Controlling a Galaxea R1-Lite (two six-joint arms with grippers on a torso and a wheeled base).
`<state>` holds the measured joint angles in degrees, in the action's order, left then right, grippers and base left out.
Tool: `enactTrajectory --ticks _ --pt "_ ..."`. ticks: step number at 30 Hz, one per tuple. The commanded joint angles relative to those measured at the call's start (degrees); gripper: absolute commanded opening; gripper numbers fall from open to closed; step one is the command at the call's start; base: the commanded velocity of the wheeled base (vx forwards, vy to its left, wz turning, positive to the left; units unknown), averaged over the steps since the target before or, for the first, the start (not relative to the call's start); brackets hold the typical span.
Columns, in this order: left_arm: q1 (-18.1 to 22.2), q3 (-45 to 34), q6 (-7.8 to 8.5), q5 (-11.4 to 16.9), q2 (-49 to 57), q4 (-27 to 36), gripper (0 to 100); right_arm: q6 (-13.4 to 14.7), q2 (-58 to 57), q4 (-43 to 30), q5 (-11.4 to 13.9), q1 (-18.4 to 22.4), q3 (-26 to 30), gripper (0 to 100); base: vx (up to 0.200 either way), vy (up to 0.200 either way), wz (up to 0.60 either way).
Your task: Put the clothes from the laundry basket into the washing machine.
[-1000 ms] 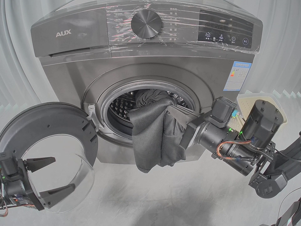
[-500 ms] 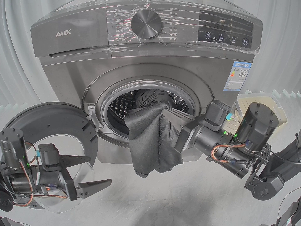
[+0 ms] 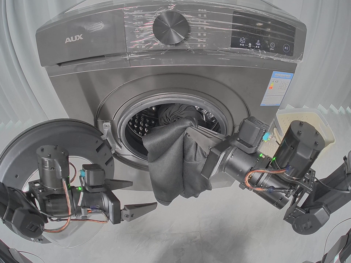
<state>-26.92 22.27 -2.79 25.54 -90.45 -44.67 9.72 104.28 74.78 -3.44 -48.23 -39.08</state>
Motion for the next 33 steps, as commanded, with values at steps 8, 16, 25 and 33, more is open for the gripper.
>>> enactTrajectory --ticks 8,16,25,33 --pt "-1.4 5.9 -1.43 1.4 -14.0 -7.3 100 0.0 0.0 0.8 0.0 -0.6 0.0 0 0.0 0.0 0.0" --pt "-3.8 6.4 -5.73 1.6 -16.9 -13.7 100 0.0 0.2 1.0 0.0 -0.6 0.0 0 0.0 0.0 0.0" --pt "-3.9 5.8 -6.17 1.5 -20.2 -21.3 100 0.0 0.6 1.8 0.0 -0.6 0.1 0 0.0 0.0 0.0" --pt "-3.9 5.6 -6.17 1.2 -20.3 -24.0 0 0.0 0.7 1.8 0.0 -0.8 0.3 0 0.0 0.0 0.0"
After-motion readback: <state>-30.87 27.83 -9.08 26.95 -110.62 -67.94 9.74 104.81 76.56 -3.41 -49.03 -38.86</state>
